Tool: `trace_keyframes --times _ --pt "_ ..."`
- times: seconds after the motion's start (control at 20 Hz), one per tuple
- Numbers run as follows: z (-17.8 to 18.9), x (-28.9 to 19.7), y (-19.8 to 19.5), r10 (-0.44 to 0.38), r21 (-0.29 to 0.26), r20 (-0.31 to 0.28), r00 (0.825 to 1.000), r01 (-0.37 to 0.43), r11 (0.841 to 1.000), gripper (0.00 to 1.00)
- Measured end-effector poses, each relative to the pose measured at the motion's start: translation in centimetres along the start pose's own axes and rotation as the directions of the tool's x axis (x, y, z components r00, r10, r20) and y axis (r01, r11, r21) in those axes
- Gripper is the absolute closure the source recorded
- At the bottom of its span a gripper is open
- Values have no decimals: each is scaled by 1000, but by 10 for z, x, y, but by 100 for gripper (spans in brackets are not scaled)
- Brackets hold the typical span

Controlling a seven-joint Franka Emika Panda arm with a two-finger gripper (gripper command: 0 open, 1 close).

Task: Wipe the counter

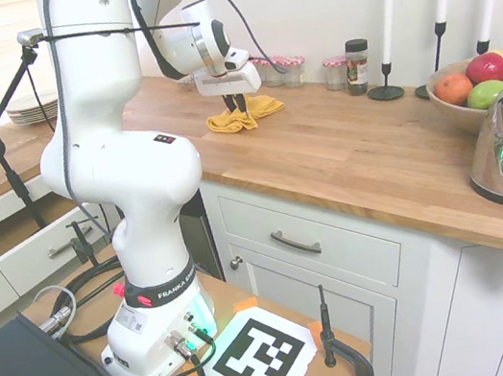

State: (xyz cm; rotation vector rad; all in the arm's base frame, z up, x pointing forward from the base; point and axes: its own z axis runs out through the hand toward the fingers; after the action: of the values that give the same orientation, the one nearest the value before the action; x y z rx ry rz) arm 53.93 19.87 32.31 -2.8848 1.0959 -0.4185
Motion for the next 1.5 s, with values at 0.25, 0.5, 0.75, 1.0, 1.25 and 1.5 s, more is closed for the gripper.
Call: trace_keyframes --times 0.25,0.5,0.75,1.0,1.25,1.5 --pt "9 59 46 73 34 41 997 -74 997 100" --pt "16 110 100 138 56 71 988 -142 988 100" --pt "20 153 155 194 62 85 977 -199 978 100" --pt "23 187 203 241 60 80 967 -246 967 100" --pt "24 214 251 286 52 68 956 -290 956 100" --pt "23 232 289 317 42 56 947 -320 947 100"
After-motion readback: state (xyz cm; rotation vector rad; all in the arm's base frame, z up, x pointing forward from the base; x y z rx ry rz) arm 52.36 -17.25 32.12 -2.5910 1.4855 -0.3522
